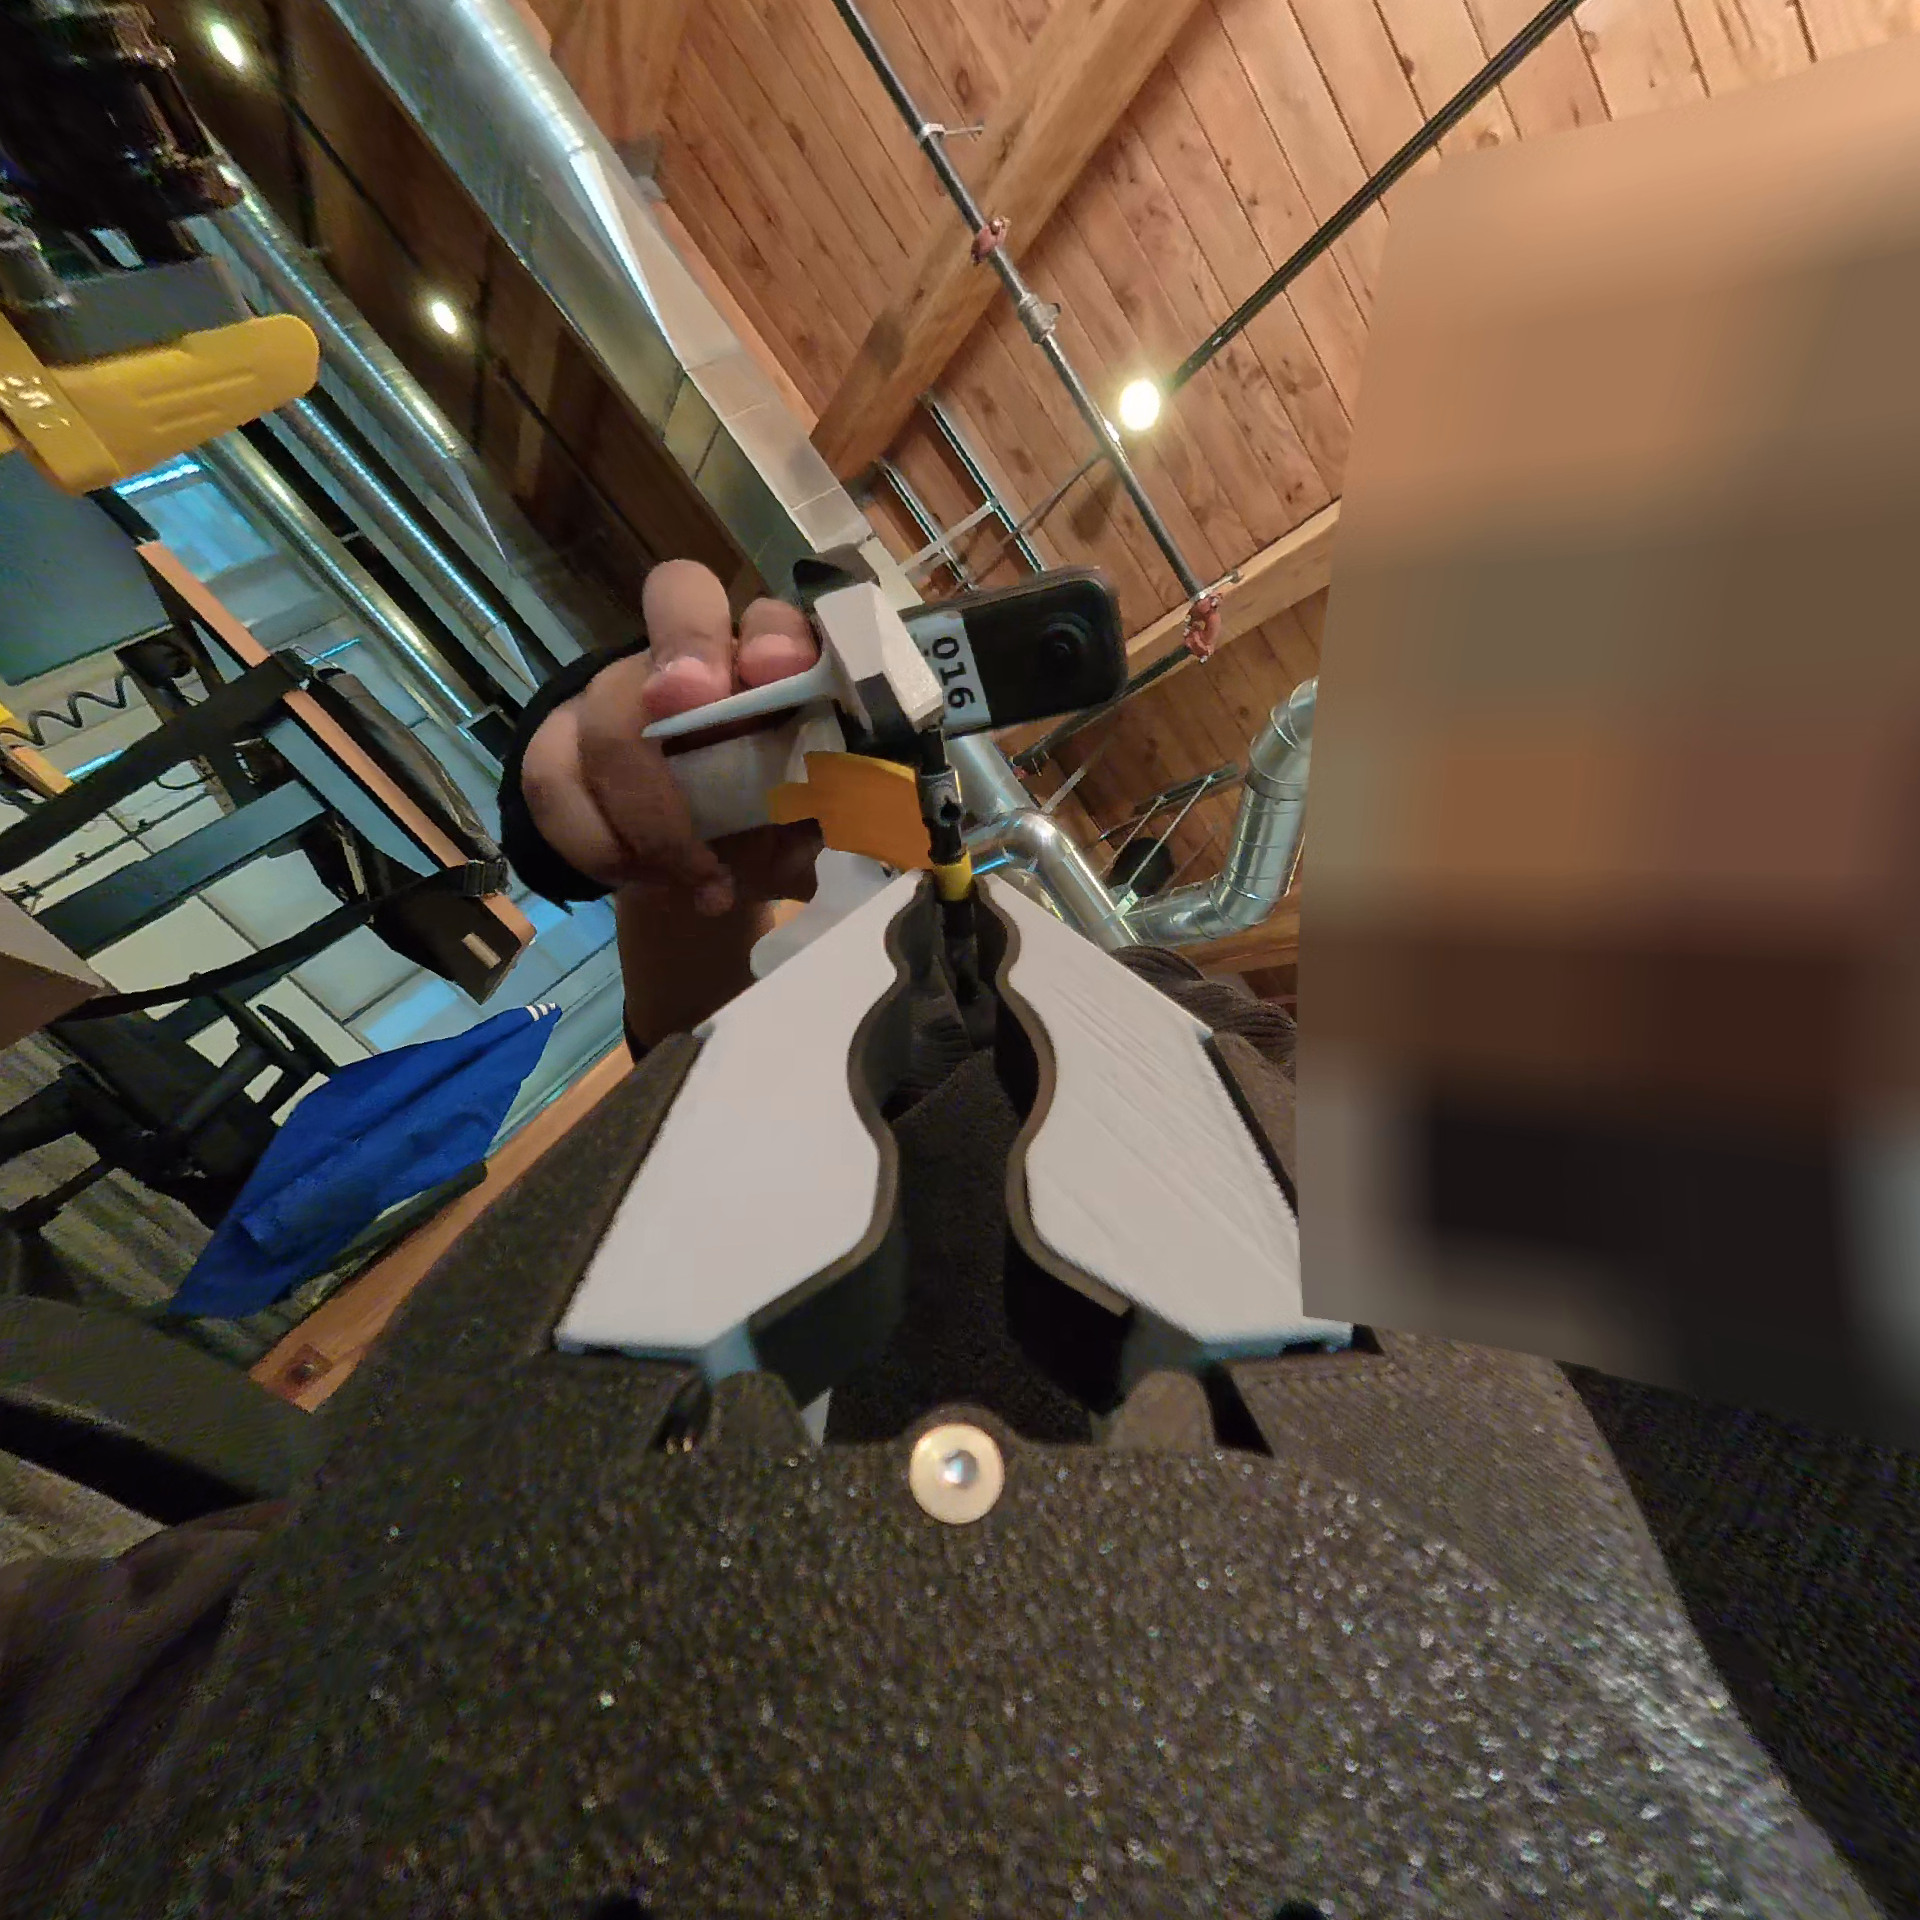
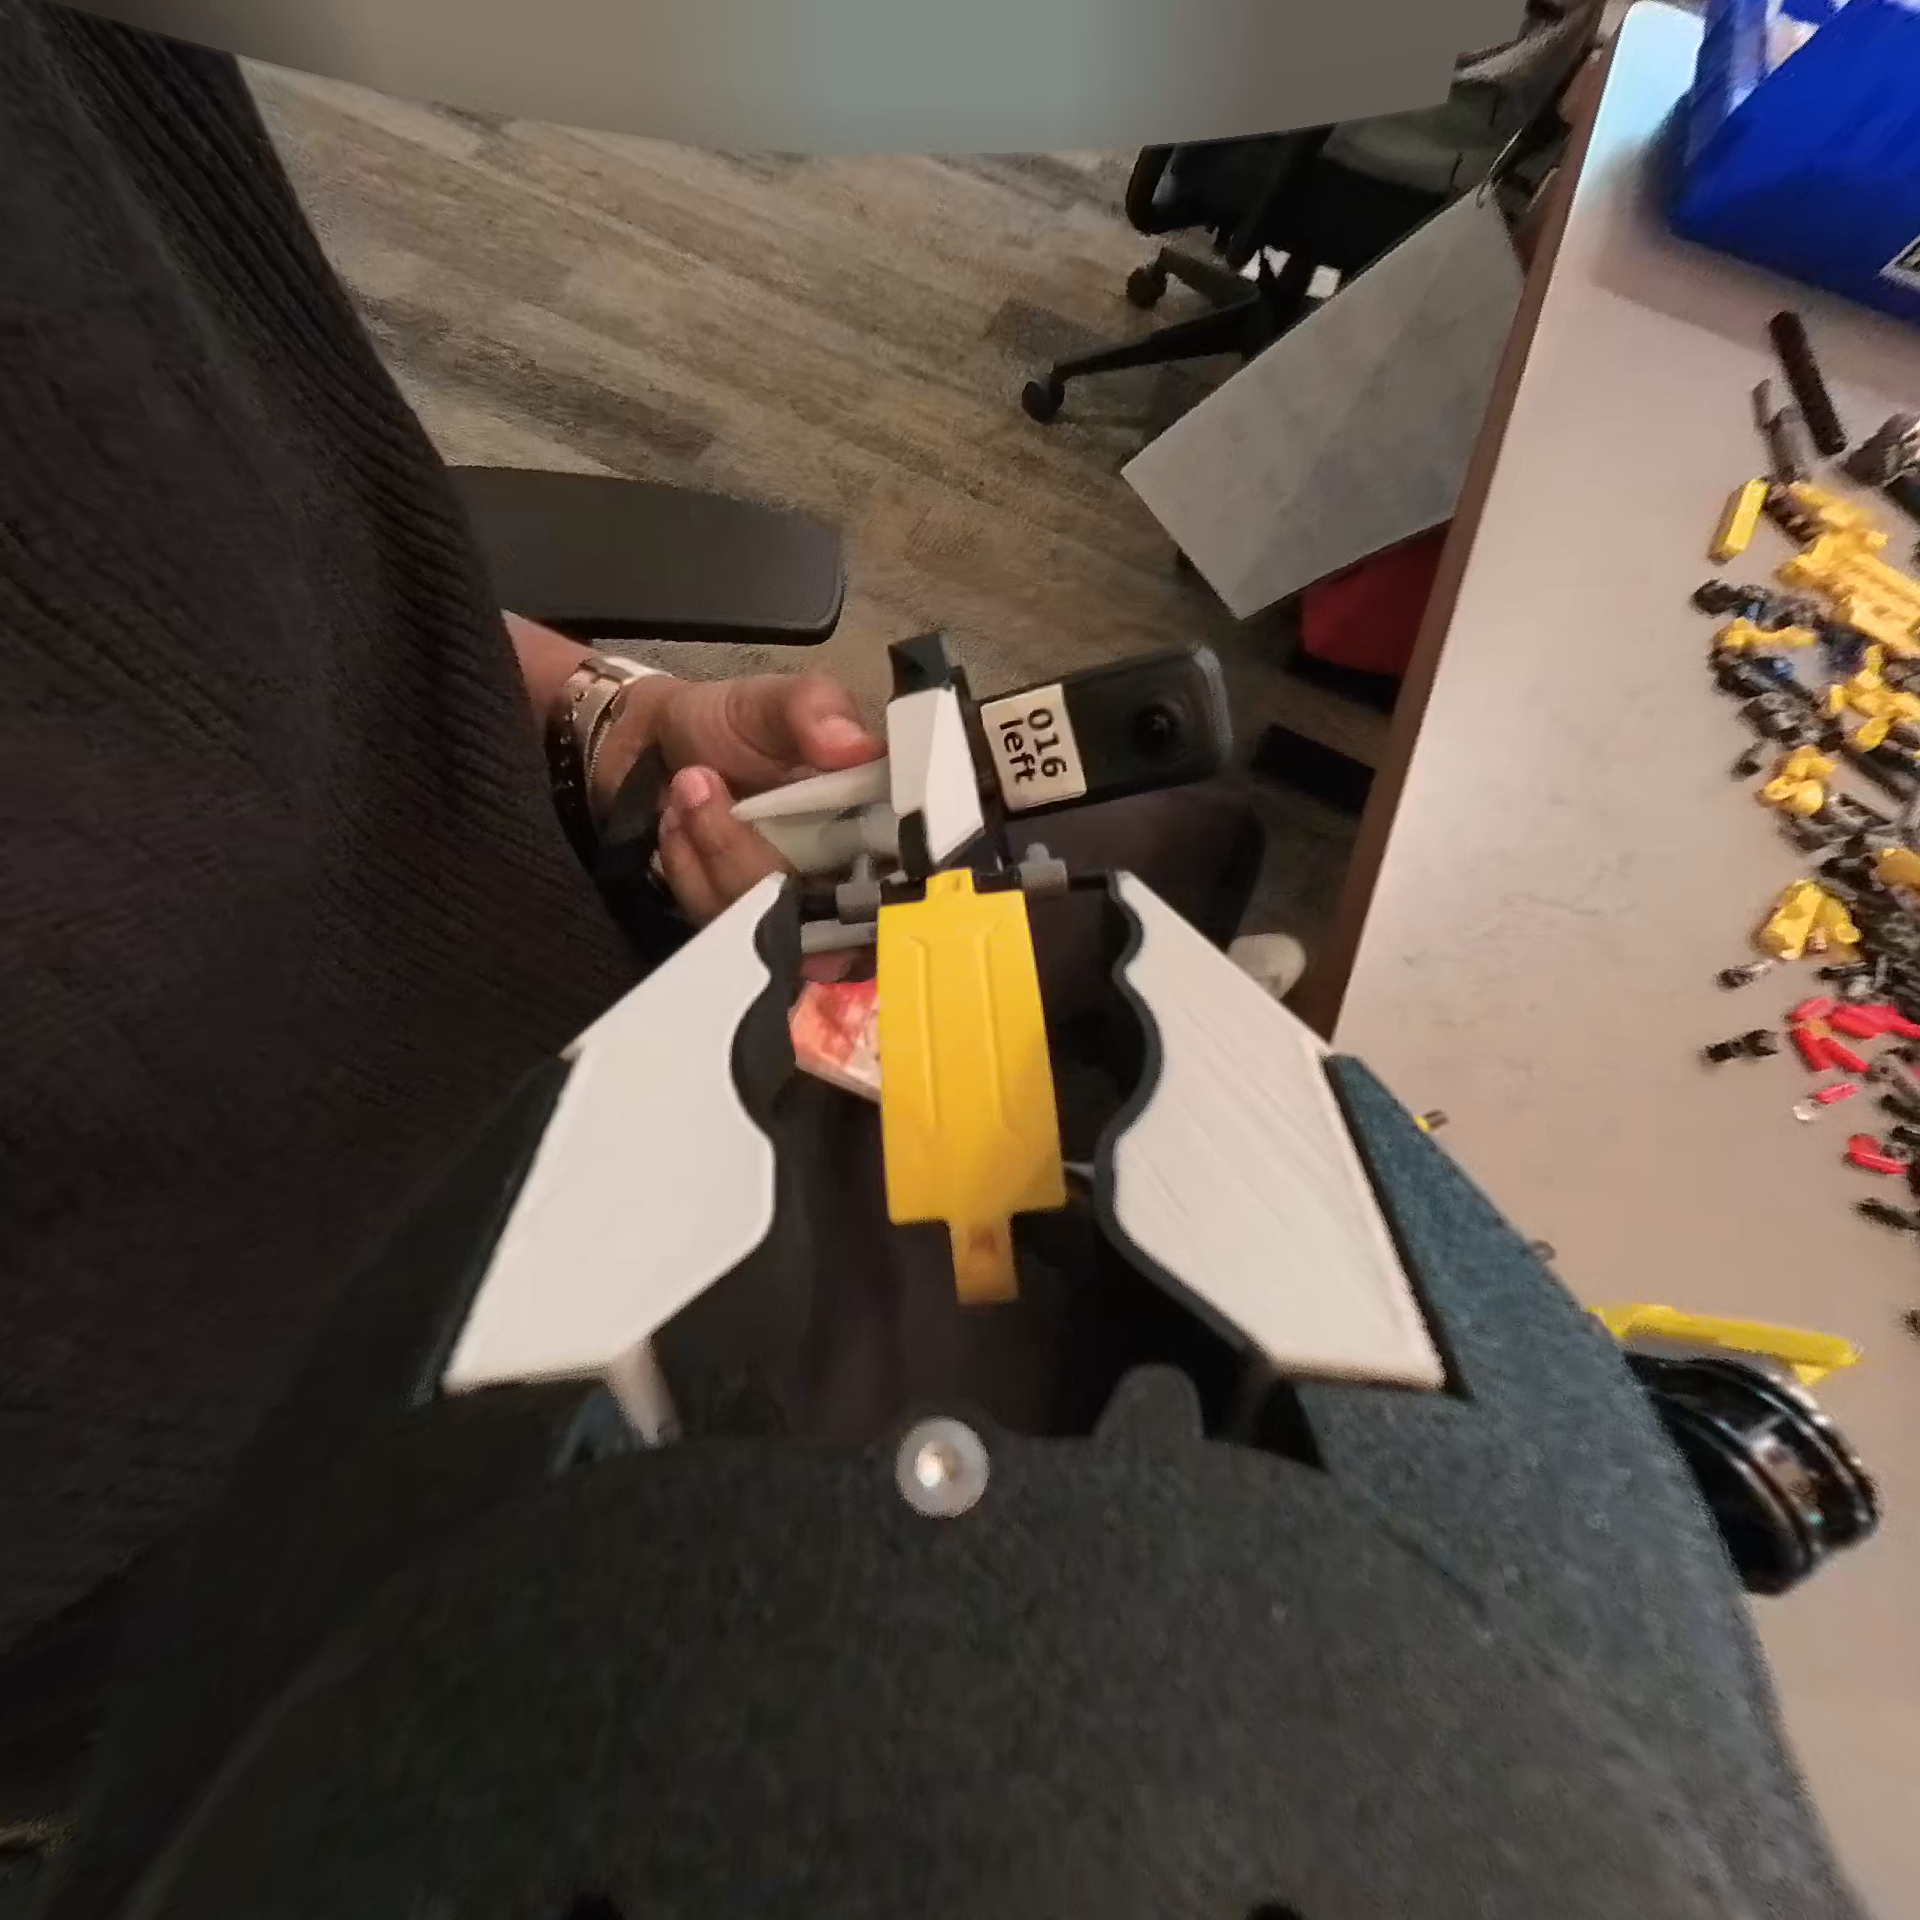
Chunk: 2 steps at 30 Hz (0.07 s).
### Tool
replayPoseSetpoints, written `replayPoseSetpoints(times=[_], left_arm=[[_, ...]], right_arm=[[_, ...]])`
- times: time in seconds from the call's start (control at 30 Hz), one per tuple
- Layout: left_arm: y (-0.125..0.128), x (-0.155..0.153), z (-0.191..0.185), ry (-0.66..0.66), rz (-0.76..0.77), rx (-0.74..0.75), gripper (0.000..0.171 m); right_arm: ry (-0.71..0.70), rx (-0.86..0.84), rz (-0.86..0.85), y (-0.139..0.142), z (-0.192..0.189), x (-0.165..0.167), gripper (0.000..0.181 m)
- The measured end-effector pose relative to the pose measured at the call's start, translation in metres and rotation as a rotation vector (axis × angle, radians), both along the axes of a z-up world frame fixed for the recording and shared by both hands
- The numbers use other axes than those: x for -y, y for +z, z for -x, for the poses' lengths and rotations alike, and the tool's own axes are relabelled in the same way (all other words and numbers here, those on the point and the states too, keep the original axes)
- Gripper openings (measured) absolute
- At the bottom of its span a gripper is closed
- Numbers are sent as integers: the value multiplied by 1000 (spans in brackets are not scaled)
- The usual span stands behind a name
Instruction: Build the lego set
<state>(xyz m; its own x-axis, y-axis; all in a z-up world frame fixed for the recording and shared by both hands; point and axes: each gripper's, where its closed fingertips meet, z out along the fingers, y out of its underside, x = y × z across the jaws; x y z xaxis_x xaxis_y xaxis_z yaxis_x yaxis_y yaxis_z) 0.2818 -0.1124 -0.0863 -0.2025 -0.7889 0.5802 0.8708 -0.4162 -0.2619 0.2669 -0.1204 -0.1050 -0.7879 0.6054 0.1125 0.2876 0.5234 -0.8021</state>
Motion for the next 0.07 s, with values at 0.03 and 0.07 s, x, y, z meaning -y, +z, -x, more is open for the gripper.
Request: replayPoseSetpoints(times=[0.03,0.07], left_arm=[[0,0,0,9,1,-4,6],[0,0,0,10,-1,-7,6]], right_arm=[[1,17,4,0,0,0,58],[7,13,0,0,0,0,58]])
